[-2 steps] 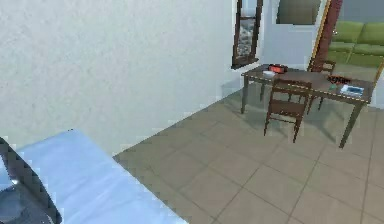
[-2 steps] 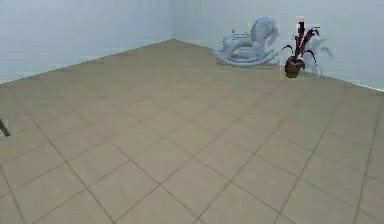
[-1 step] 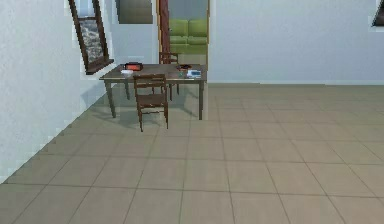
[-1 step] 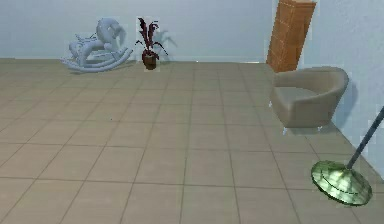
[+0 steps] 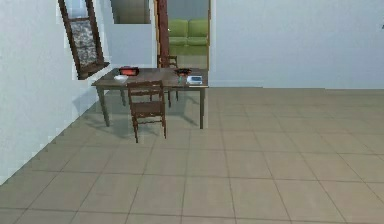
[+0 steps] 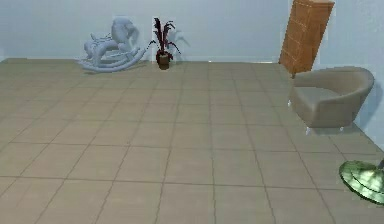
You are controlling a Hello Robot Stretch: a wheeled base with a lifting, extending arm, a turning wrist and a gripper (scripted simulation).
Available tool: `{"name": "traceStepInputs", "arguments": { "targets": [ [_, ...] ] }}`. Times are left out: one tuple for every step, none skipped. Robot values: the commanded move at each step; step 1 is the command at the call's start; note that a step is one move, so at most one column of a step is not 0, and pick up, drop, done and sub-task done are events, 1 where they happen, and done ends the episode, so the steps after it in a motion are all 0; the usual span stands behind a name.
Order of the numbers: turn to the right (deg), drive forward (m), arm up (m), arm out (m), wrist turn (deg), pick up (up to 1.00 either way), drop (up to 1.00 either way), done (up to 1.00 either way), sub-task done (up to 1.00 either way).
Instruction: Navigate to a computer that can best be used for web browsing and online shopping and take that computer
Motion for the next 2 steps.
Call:
{"name": "traceStepInputs", "arguments": {
  "targets": [
    [-3.0, 0.0, 0.0, 0.0, 0.0, 0.0, 0.0, 0.0, 0.0],
    [0.0, 0.5, 0.0, 0.0, 0.0, 0.0, 0.0, 0.0, 0.0]
  ]
}}
